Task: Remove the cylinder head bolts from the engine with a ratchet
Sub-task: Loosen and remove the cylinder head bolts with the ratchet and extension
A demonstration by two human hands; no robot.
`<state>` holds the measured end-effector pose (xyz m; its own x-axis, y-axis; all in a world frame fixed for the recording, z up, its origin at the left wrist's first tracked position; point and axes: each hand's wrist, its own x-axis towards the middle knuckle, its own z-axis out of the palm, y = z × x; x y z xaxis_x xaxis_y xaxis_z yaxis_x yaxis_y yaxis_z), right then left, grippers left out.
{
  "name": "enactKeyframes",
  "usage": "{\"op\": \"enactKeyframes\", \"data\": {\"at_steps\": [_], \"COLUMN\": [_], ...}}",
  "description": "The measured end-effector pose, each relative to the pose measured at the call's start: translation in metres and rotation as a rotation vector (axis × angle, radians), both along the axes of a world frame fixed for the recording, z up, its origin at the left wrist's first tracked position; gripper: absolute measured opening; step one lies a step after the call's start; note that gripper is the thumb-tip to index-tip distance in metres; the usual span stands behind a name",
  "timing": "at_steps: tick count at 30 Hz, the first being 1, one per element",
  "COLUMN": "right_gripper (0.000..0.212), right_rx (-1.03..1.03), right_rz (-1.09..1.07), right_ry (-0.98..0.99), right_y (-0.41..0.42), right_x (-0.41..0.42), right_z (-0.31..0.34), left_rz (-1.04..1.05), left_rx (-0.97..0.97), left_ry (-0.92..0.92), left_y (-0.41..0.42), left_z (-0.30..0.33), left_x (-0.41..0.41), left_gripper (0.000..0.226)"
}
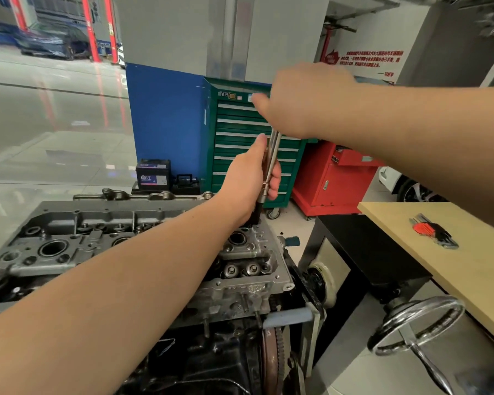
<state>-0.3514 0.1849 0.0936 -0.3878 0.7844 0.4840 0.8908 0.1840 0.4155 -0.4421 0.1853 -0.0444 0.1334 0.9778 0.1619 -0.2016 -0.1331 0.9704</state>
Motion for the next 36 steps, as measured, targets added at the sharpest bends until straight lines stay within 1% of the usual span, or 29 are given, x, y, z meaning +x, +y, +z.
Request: {"op": "enactKeyframes", "data": {"at_steps": [1,2,3,4,5,6,8,9,10,11,13,14,15,16,17,18,20,21,22,23,24,26,27,29,31,32,34,35,36], "right_gripper": [0.051,0.054,0.056,0.057,0.055,0.051,0.038,0.035,0.035,0.039,0.047,0.047,0.048,0.05,0.053,0.052,0.041,0.036,0.033,0.034,0.039,0.042,0.042,0.042,0.048,0.048,0.038,0.034,0.033], "right_rx": [0.054,0.101,0.15,0.161,0.102,-0.016,-0.235,-0.263,-0.239,-0.171,0.024,0.09,0.14,0.178,0.186,0.132,-0.093,-0.188,-0.227,-0.211,-0.155,0.02,0.081,0.154,0.129,0.032,-0.253,-0.338,-0.345], "right_rz": [-0.029,0.002,0.071,0.167,0.285,0.386,0.491,0.484,0.428,0.325,0.085,0.047,0.071,0.128,0.206,0.302,0.468,0.505,0.493,0.431,0.322,0.09,0.037,0.082,0.196,0.292,0.466,0.505,0.496], "right_ry": [-0.089,-0.125,-0.104,-0.025,0.044,0.112,0.269,0.309,0.312,0.259,0.011,-0.061,-0.092,-0.072,-0.005,0.062,0.225,0.306,0.35,0.353,0.292,0.031,-0.056,-0.09,0.024,0.119,0.4,0.469,0.458], "right_y": [-0.004,-0.007,-0.009,-0.009,-0.009,-0.009,-0.014,-0.014,-0.013,-0.01,-0.006,-0.008,-0.011,-0.012,-0.012,-0.012,-0.016,-0.018,-0.018,-0.015,-0.012,-0.009,-0.012,-0.014,-0.011,-0.01,-0.013,-0.015,-0.015], "right_x": [-0.009,-0.014,-0.013,-0.006,0.005,0.018,0.035,0.034,0.029,0.019,-0.003,-0.012,-0.016,-0.016,-0.01,0.0,0.022,0.027,0.027,0.022,0.015,-0.004,-0.012,-0.021,-0.012,-0.004,0.015,0.02,0.02], "right_z": [0.0,0.0,0.0,-0.001,-0.002,-0.003,-0.003,-0.004,-0.005,-0.004,-0.003,-0.005,-0.005,-0.005,-0.007,-0.008,-0.009,-0.009,-0.009,-0.008,-0.007,-0.005,-0.005,-0.005,-0.007,-0.007,-0.006,-0.006,-0.005], "left_rz": [-0.005,-0.046,-0.112,-0.175,-0.213,-0.226,-0.21,-0.193,-0.176,-0.15,-0.083,-0.081,-0.116,-0.17,-0.214,-0.237,-0.223,-0.195,-0.16,-0.12,-0.076,0.02,0.036,-0.049,-0.163,-0.179,-0.163,-0.141,-0.112], "left_rx": [0.01,0.004,-0.013,-0.024,-0.024,-0.015,-0.009,-0.013,-0.01,-0.003,0.017,0.018,0.002,-0.02,-0.033,-0.038,-0.04,-0.043,-0.045,-0.039,-0.028,-0.011,-0.004,-0.029,-0.057,-0.056,-0.049,-0.053,-0.055], "left_ry": [-0.006,-0.028,-0.059,-0.072,-0.064,-0.041,-0.009,-0.012,-0.016,-0.011,0.019,0.015,-0.015,-0.055,-0.08,-0.078,-0.028,-0.014,-0.009,-0.006,0.001,0.023,0.02,-0.035,-0.081,-0.079,-0.05,-0.039,-0.03], "left_y": [0.0,0.0,0.0,0.0,0.0,0.0,0.002,0.003,0.004,0.005,0.008,0.008,0.008,0.007,0.006,0.006,0.004,0.004,0.004,0.003,0.004,0.005,0.006,0.005,0.004,0.005,0.004,0.004,0.004], "left_z": [-0.002,-0.003,-0.002,-0.001,0.0,0.001,0.002,0.001,0.0,-0.002,-0.007,-0.008,-0.009,-0.008,-0.007,-0.005,-0.001,0.0,0.0,0.0,-0.001,-0.004,-0.006,-0.007,-0.003,-0.002,0.001,0.001,0.001], "left_x": [-0.002,-0.004,-0.006,-0.006,-0.005,-0.003,0.001,0.002,0.002,0.001,-0.004,-0.006,-0.007,-0.008,-0.008,-0.007,-0.002,0.001,0.002,0.002,0.002,-0.001,-0.003,-0.004,-0.004,-0.003,0.001,0.004,0.005], "left_gripper": [0.07,0.071,0.07,0.067,0.063,0.058,0.055,0.056,0.058,0.061,0.068,0.071,0.074,0.075,0.074,0.071,0.063,0.06,0.058,0.057,0.059,0.066,0.069,0.076,0.074,0.068,0.057,0.055,0.056]}}
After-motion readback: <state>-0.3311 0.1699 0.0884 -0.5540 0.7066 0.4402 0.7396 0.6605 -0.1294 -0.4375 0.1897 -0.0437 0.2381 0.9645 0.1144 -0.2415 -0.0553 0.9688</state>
